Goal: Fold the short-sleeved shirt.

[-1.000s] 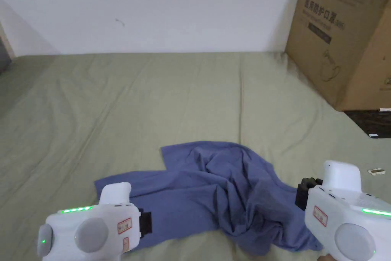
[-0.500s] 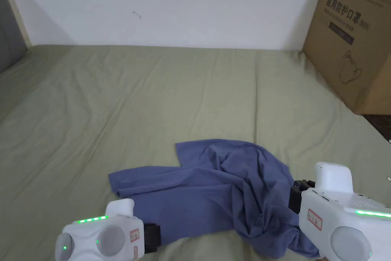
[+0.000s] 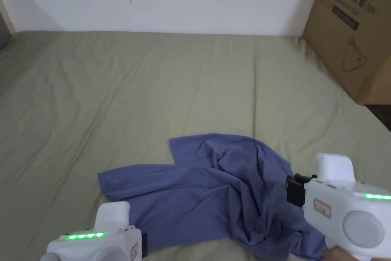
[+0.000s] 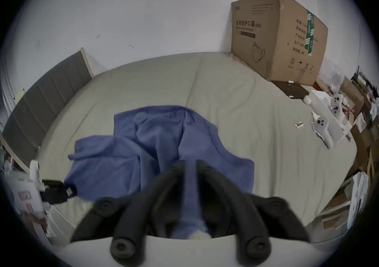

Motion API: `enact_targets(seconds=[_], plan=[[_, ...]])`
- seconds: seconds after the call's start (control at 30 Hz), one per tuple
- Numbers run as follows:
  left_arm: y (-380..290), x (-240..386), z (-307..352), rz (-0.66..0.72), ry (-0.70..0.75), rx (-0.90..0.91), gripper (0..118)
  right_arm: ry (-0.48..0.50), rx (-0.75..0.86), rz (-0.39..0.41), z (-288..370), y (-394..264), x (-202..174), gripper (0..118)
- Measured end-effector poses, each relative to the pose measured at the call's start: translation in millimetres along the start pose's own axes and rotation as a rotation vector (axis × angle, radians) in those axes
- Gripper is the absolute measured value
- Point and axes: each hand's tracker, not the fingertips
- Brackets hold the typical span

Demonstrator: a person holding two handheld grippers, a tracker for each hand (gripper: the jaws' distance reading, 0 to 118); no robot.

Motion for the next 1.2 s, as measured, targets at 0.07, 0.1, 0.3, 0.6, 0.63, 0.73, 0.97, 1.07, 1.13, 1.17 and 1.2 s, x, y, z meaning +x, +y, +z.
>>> enact_targets(seconds=[0.07, 0.1, 0.3, 0.6, 0.63, 0.73, 0.97, 1.07, 1.13, 1.17, 1.2], plan=[[-0.6, 3.8, 8.1, -0.033, 0.002, 0.012, 5, 0.010, -0.005, 0.002, -19.9, 25.1, 0.4, 83], [0.4, 4.2, 10.1, -0.037, -0.003, 0.006, 5, 0.023, -0.006, 0.026, -36.0, 39.3, -0.2, 91], [8.9, 4.5, 21.1, -0.021, -0.020, 0.015, 5, 0.010, -0.094, 0.254, -134.5, 96.6, -20.2, 93], [11.5, -2.2, 4.9, -0.021, -0.013, -0.035, 5, -0.006, -0.362, 0.477, -277.1, 94.4, -51.3, 90], [11.7, -2.5, 5.9, -0.023, -0.014, -0.035, 5, 0.013, -0.355, 0.393, -275.1, 94.5, -48.0, 88], [12.7, 0.4, 8.2, -0.037, -0.012, -0.032, 5, 0.016, -0.301, 0.377, -259.9, 94.7, -47.0, 59], [24.3, -3.6, 18.8, 0.000, -0.021, 0.022, 5, -0.051, -0.294, 0.368, -226.5, 94.7, -39.2, 4], [32.9, -3.9, 28.3, 0.004, 0.000, 0.054, 5, -0.063, -0.220, 0.266, -196.8, 111.0, -19.9, 4], [40.4, -6.6, 35.8, 0.015, -0.020, 0.083, 5, -0.069, -0.183, 0.244, -172.6, 123.3, -6.3, 4], [45.7, -8.8, 40.4, 0.023, -0.027, 0.097, 5, -0.082, -0.165, 0.245, -160.1, 129.7, 0.1, 4], [51.6, -10.2, 46.2, 0.032, -0.015, 0.114, 5, -0.100, -0.148, 0.246, -146.2, 136.3, 7.2, 4]])
